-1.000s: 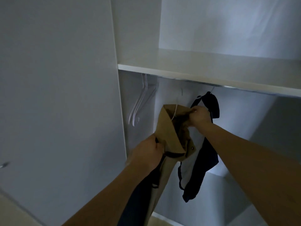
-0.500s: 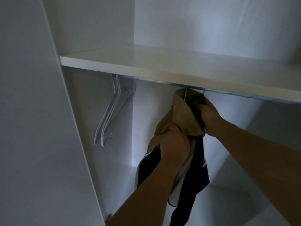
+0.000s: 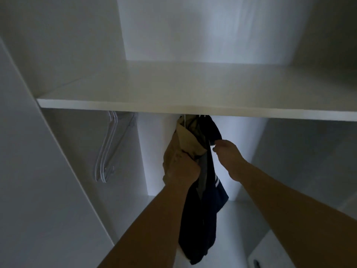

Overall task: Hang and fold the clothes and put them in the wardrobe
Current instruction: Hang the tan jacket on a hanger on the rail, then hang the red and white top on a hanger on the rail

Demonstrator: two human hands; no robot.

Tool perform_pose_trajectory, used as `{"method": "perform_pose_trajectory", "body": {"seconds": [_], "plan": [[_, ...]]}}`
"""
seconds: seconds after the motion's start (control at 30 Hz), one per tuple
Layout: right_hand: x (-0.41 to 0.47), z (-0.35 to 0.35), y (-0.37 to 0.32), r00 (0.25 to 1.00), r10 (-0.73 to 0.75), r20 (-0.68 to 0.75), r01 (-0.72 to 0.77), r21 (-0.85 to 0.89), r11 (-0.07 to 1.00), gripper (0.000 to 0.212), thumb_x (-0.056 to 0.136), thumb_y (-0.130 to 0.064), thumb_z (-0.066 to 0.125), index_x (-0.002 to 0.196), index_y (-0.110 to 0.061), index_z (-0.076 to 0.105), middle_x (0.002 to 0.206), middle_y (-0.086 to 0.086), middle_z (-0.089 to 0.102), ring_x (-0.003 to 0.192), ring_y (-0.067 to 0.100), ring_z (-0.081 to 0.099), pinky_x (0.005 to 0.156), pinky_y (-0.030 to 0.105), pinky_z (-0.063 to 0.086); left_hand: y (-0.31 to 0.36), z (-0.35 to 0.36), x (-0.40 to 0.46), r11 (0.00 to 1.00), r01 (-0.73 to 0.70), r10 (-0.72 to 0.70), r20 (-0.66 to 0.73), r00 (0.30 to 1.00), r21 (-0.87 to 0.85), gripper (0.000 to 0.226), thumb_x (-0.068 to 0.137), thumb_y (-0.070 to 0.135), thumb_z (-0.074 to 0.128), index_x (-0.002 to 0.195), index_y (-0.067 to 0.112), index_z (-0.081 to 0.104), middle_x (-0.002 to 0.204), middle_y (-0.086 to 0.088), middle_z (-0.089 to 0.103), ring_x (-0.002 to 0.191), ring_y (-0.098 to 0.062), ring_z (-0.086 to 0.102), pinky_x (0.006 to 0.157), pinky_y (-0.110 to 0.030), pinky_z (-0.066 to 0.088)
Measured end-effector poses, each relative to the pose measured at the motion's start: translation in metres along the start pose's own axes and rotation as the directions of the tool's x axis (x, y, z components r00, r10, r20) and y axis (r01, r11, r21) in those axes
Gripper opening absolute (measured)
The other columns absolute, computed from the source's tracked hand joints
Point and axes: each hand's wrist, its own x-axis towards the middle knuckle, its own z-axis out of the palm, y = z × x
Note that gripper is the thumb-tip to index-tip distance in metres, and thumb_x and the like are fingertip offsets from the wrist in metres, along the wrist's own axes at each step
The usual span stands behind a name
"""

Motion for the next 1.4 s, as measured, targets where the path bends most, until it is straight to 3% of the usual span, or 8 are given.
{"method": "perform_pose_trajectory", "body": {"seconds": [0.1,0.17,0.23,0.37,0.67,1.1,1.27,1.4], "plan": [[-0.060,-0.032,0.014,0.997,0.013,-0.079,-0.021,-0.105,0.994,0.044,0.091,-0.009,0.051,0.135,-0.012,0.050,0.122,0.004,0.056,0.095,0.016,0.057,0.091,0.033,0.048,0.003,-0.009,-0.048,0.968,-0.155,0.156,0.011,0.988,0.198,0.034,0.102,0.033,0.037,0.116,0.008,0.055,0.116,-0.010,0.061,0.105,-0.027,0.058,0.092,-0.038,0.047],[-0.104,-0.053,0.024,0.994,-0.039,-0.098,0.017,-0.222,0.975,0.049,0.092,-0.012,0.051,0.140,-0.016,0.045,0.133,0.004,0.051,0.091,0.011,0.058,0.085,0.031,0.047,0.010,-0.010,-0.080,0.900,-0.313,0.332,-0.010,0.943,0.302,0.038,0.103,0.034,0.036,0.120,0.006,0.054,0.115,-0.012,0.061,0.100,-0.027,0.058,0.083,-0.034,0.046],[-0.143,-0.073,0.039,0.990,-0.064,-0.123,0.018,-0.343,0.939,0.051,0.093,-0.014,0.050,0.143,-0.017,0.040,0.136,0.007,0.049,0.096,0.014,0.057,0.085,0.026,0.042,0.021,-0.003,-0.106,0.828,-0.451,0.485,-0.023,0.874,0.334,0.040,0.103,0.033,0.037,0.128,0.005,0.052,0.122,-0.014,0.058,0.106,-0.029,0.056,0.085,-0.035,0.044],[-0.211,-0.112,0.076,0.970,-0.001,-0.244,-0.115,-0.460,0.880,0.056,0.094,-0.014,0.051,0.148,-0.013,0.033,0.151,0.010,0.037,0.134,0.026,0.041,0.106,0.027,0.033,0.043,0.024,-0.141,0.610,-0.691,0.693,0.163,0.703,0.387,0.037,0.102,0.032,0.037,0.128,0.009,0.049,0.122,-0.008,0.056,0.109,-0.025,0.052,0.093,-0.034,0.041],[-0.377,-0.165,0.128,0.793,0.222,-0.568,-0.490,-0.377,0.786,0.057,0.092,-0.016,0.052,0.146,-0.015,0.035,0.150,0.007,0.038,0.137,0.025,0.038,0.111,0.033,0.030,0.111,0.082,-0.269,0.272,-0.958,0.863,0.419,0.283,0.086,0.033,0.101,0.031,0.040,0.126,0.011,0.048,0.125,-0.007,0.056,0.113,-0.025,0.051,0.097,-0.034,0.039],[-0.825,-0.174,0.190,0.244,0.327,-0.913,-0.763,0.027,0.645,0.054,0.093,-0.018,0.048,0.145,-0.016,0.035,0.151,0.004,0.037,0.136,0.022,0.038,0.110,0.036,0.033,0.120,0.104,-0.680,-0.255,-0.920,0.805,0.462,-0.372,-0.297,0.036,0.101,0.030,0.036,0.130,0.009,0.045,0.130,-0.009,0.052,0.115,-0.029,0.049,0.099,-0.036,0.037],[-1.060,-0.127,0.210,0.018,0.357,-0.934,-0.804,0.199,0.560,0.053,0.091,-0.019,0.049,0.143,-0.018,0.037,0.146,0.005,0.041,0.119,0.023,0.050,0.090,0.028,0.038,0.070,0.084,-0.900,-0.377,-0.819,0.729,0.406,-0.551,-0.433,0.038,0.100,0.030,0.036,0.129,0.008,0.046,0.132,-0.014,0.052,0.118,-0.032,0.049,0.101,-0.039,0.036],[-1.216,-0.086,0.221,-0.172,0.426,-0.888,-0.782,0.386,0.489,0.055,0.091,-0.019,0.050,0.145,-0.014,0.037,0.148,0.008,0.039,0.133,0.027,0.040,0.109,0.037,0.035,0.026,0.059,-1.060,-0.487,-0.708,0.633,0.352,-0.689,-0.511,0.044,0.100,0.035,0.039,0.134,0.009,0.045,0.135,-0.013,0.051,0.121,-0.032,0.049,0.102,-0.039,0.036]]}}
